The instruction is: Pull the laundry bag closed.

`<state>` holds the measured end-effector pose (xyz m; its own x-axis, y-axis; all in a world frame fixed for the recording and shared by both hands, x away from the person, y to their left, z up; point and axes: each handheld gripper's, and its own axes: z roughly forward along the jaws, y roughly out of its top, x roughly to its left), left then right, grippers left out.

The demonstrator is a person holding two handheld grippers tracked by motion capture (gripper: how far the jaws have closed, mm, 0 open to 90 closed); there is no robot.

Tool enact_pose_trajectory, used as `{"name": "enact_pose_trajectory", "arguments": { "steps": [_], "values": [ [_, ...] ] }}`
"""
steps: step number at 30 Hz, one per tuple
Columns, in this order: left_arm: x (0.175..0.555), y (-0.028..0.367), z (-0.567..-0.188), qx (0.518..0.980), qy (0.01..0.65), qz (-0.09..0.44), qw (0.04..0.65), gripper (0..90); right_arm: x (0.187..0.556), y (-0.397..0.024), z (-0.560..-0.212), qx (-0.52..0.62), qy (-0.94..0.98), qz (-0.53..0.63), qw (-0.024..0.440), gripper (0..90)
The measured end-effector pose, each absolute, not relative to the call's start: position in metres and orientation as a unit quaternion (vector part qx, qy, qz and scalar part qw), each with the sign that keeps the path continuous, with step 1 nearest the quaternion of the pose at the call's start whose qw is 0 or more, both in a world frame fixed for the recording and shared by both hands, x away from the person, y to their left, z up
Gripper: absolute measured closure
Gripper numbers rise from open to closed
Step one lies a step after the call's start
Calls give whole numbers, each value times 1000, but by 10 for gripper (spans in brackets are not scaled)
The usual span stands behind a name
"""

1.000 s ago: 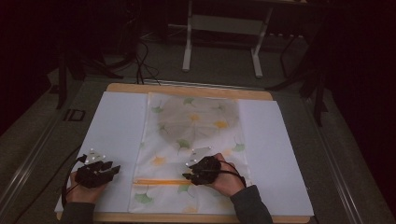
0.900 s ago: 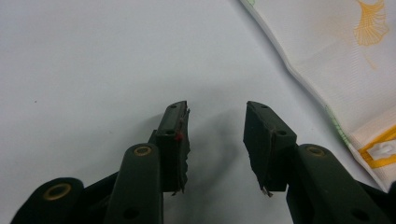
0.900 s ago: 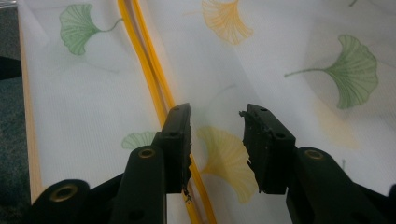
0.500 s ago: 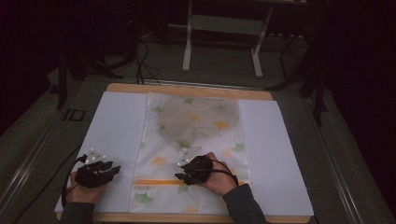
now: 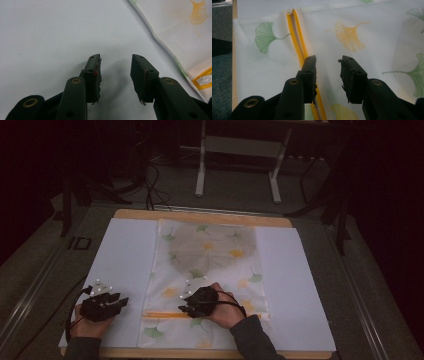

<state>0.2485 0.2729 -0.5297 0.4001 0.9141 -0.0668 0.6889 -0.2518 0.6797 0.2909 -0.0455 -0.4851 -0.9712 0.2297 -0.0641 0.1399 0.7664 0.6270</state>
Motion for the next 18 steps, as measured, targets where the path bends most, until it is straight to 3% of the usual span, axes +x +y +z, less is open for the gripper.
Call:
{"name": "enact_pose_trajectory", "arguments": {
  "steps": [18],
  "values": [
    [249, 273, -530, 773, 519, 174, 321, 599, 286, -21, -490, 73, 941, 328, 48, 694]
  ]
}}
